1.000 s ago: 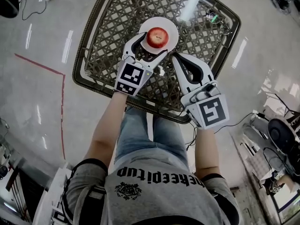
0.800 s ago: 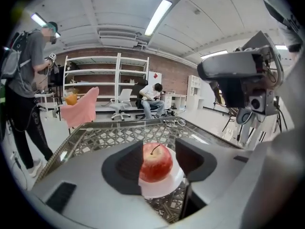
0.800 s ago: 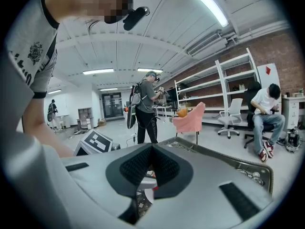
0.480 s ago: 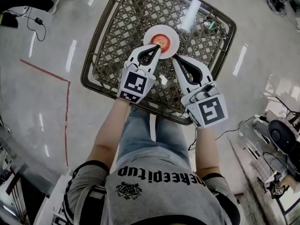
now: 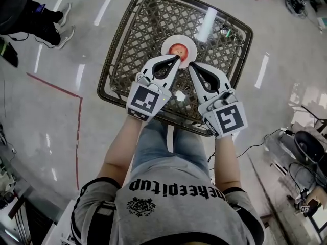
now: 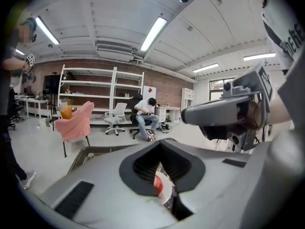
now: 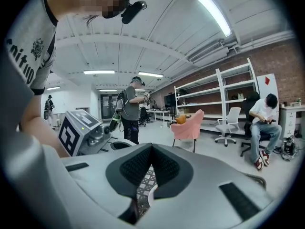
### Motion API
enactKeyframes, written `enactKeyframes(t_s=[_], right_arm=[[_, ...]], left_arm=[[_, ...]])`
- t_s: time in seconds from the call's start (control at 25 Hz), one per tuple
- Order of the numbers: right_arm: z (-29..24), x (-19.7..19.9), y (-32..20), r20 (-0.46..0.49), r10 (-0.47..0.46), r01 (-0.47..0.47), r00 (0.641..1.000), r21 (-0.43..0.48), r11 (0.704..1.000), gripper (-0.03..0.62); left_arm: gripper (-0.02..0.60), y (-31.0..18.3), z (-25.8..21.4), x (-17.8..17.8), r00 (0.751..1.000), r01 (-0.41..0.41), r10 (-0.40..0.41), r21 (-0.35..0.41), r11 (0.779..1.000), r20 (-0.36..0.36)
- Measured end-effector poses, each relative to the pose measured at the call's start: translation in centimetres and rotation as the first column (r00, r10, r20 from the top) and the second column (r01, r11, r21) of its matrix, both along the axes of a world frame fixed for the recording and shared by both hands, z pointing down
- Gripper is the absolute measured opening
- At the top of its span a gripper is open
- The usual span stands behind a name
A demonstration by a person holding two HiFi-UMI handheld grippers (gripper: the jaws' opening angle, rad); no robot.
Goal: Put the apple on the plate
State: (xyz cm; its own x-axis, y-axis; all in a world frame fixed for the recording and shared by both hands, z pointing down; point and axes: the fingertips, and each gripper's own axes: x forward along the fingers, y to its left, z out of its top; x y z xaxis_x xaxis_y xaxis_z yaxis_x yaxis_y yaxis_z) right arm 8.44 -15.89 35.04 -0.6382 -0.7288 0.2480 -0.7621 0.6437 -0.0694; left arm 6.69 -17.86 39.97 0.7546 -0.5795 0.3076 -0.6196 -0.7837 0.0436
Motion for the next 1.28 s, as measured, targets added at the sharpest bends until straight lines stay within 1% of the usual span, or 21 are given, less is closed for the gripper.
enactKeyframes(t_s=[0.24, 0.4, 0.84, 0.92, 1.12, 1.28], right_arm=[[-1.7, -0.5, 0.5, -0.002, 0.022, -0.022, 1.000, 0.008, 1.000, 0.000], [-3.0, -1.0, 1.0, -0.001, 0.033, -0.033, 0.999, 0.039, 0.999, 0.000], [-5.9, -2.3, 2.6, 0.008, 0.070, -0.070, 0.998, 0.073, 0.995, 0.000], [-6.3, -2.6, 2.9, 0.008, 0.075, -0.075, 0.997, 0.083, 0.994, 0.000], [-7.2, -2.9, 4.2, 0.007, 0.085, -0.085, 0.996, 0.102, 0.991, 0.000], [-8.0, -3.3, 5.0, 0.020, 0.093, -0.095, 0.995, 0.112, 0.989, 0.000]], left_arm=[[0.011, 1.1, -4.4, -0.5, 0.999, -0.042, 0.044, 0.064, 0.997, -0.026], [0.010, 2.0, -6.3, -1.1, 0.997, -0.059, 0.063, 0.088, 0.994, -0.045], [0.009, 4.0, -10.8, -2.4, 0.989, -0.108, 0.122, 0.149, 0.983, -0.087], [0.009, 4.3, -11.2, -2.6, 0.987, -0.112, 0.127, 0.150, 0.982, -0.095], [0.009, 5.7, -12.1, -3.0, 0.986, -0.105, 0.118, 0.115, 0.988, -0.114], [0.009, 6.5, -13.2, -3.4, 0.984, -0.113, 0.128, 0.123, 0.986, -0.122]])
